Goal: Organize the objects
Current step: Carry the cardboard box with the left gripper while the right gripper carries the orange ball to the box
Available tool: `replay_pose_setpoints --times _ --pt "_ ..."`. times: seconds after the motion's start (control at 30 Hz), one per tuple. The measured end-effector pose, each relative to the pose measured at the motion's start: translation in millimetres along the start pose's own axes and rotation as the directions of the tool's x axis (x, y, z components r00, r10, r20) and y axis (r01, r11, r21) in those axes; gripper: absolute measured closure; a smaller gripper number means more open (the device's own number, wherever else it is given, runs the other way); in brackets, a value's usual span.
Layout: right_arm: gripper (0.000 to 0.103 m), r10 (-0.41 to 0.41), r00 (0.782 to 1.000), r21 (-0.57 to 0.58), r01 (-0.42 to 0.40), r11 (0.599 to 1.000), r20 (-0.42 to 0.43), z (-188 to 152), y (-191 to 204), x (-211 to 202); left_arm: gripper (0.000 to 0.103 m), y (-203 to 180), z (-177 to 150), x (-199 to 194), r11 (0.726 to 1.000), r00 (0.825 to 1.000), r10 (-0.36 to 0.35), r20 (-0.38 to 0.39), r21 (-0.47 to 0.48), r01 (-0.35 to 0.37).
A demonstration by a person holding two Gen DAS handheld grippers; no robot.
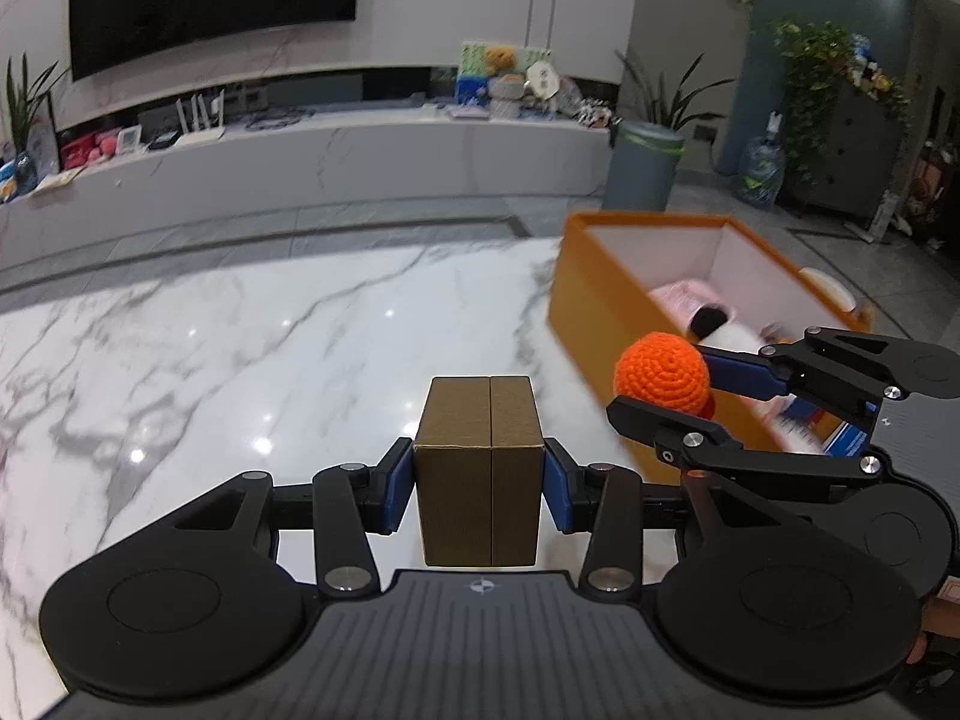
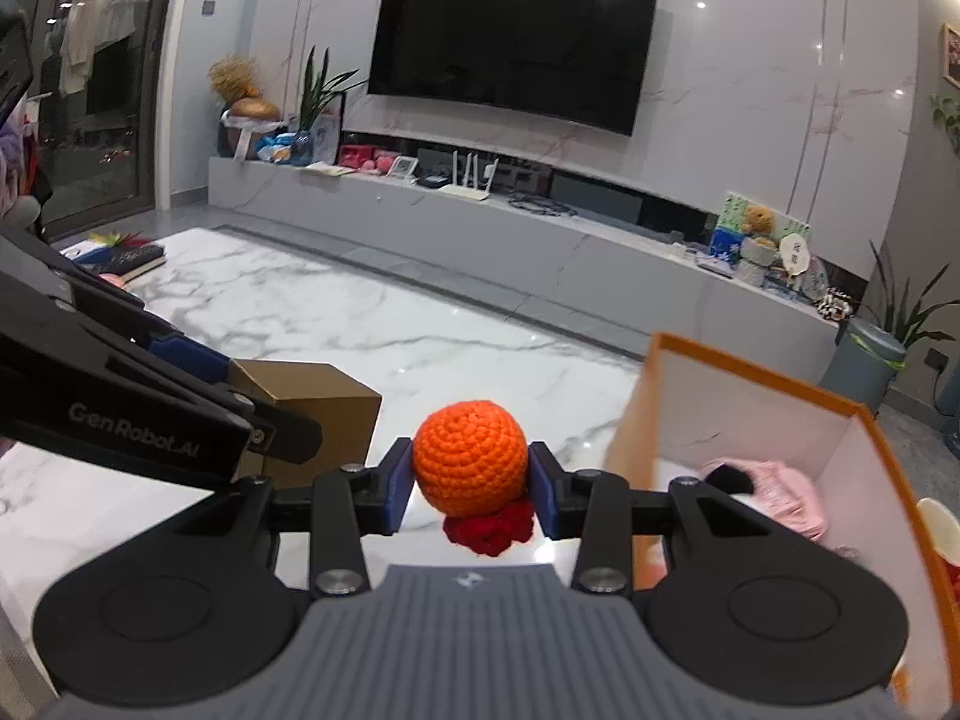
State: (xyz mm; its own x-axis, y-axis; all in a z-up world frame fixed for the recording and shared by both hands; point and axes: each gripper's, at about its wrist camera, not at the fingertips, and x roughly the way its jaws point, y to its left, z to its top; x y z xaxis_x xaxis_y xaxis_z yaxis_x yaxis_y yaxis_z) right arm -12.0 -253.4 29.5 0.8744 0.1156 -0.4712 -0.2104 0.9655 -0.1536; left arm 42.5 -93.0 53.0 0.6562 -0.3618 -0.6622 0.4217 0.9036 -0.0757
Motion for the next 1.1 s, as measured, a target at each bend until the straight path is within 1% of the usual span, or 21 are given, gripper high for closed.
replay_pose_setpoints --times 0.2,0.33,0.5,0.63,0.73,0.8,0.9,1.03,1.1 --pt "0.061 -0.053 0.998 0.013 0.053 0.999 0.037 15.7 -26.7 -19.6 0.053 -23.0 25.9 1.2 0.999 0.998 -0.047 0.051 0.013 0.047" --pt "0.061 -0.092 0.995 0.016 0.091 0.996 0.048 21.7 -50.3 -31.0 0.053 -44.9 38.1 7.8 0.995 0.994 -0.090 0.069 0.036 0.088" --pt "0.061 -0.140 0.990 0.017 0.140 0.990 0.032 16.2 -79.6 -45.3 0.053 -75.3 47.1 25.0 0.987 0.987 -0.142 0.070 0.080 0.136" --pt "0.061 -0.177 0.984 0.029 0.176 0.984 0.013 8.8 -98.4 -48.6 0.053 -97.1 52.7 41.0 0.978 0.984 -0.159 0.073 0.150 0.147" --pt "0.061 -0.194 0.981 0.049 0.194 0.980 -0.002 6.0 -110.1 -46.7 0.053 -113.4 57.1 51.3 0.966 0.982 -0.172 0.076 0.206 0.153" --pt "0.061 -0.204 0.979 0.041 0.204 0.978 -0.006 6.0 -116.3 -43.6 0.053 -123.1 62.4 59.4 0.960 0.981 -0.178 0.076 0.234 0.156" --pt "0.061 -0.221 0.975 0.023 0.221 0.975 -0.017 7.8 -125.4 -35.1 0.053 -136.7 71.4 72.6 0.953 0.982 -0.173 0.076 0.263 0.148" --pt "0.061 -0.242 0.970 0.039 0.243 0.969 -0.034 13.6 -145.4 -18.6 0.053 -146.6 82.0 89.0 0.949 0.984 -0.169 0.064 0.281 0.145" --pt "0.061 -0.249 0.967 0.042 0.251 0.967 -0.053 17.0 -155.3 -7.5 0.053 -150.0 86.2 101.6 0.946 0.987 -0.155 0.049 0.294 0.134"
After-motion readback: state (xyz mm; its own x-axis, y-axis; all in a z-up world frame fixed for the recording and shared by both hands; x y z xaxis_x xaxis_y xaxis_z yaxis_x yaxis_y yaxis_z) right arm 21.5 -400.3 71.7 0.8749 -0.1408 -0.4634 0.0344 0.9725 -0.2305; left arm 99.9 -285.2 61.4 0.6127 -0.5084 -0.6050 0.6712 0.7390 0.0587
